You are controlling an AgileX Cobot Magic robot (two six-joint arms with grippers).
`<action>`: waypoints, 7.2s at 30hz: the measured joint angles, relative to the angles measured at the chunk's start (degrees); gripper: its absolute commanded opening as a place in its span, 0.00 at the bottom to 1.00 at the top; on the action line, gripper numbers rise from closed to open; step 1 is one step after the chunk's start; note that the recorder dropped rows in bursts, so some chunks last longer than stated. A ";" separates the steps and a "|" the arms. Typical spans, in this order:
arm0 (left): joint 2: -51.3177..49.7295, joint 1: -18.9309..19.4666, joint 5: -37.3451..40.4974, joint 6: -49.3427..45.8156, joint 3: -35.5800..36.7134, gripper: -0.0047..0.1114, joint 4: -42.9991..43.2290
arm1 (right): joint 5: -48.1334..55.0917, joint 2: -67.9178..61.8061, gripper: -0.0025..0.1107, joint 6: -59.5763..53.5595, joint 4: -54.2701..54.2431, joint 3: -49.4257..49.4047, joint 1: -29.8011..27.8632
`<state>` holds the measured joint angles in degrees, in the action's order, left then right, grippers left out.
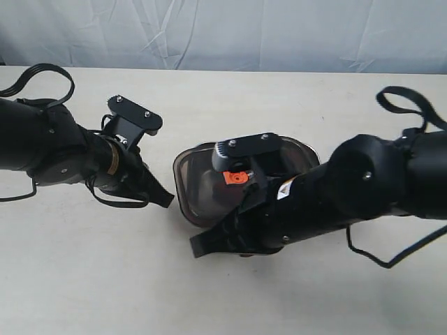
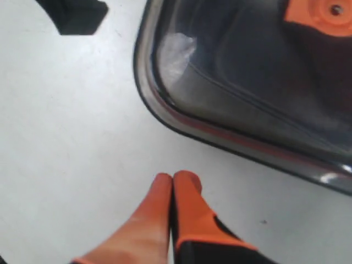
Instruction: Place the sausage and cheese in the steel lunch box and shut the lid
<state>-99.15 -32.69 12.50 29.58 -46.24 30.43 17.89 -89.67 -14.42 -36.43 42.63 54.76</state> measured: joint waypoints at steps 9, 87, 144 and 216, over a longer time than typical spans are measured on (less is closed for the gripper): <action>0.00 0.00 -0.53 0.00 0.00 0.04 0.00 | -3.34 -9.65 0.01 1.23 -0.13 5.87 3.29; -4.03 -0.07 -1.98 -18.03 -12.39 0.04 -30.43 | 26.68 9.13 0.01 54.72 65.89 7.92 -6.44; -6.65 -8.88 0.50 -18.97 -13.94 0.04 -18.51 | 12.39 -6.13 0.01 51.76 60.55 8.54 -11.06; 23.63 -17.50 3.98 -22.63 -6.69 0.04 -21.57 | 22.28 20.74 0.01 54.57 63.34 7.94 -5.08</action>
<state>-75.52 -50.20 16.48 6.95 -52.93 8.85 40.18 -68.93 40.15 26.91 50.57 49.68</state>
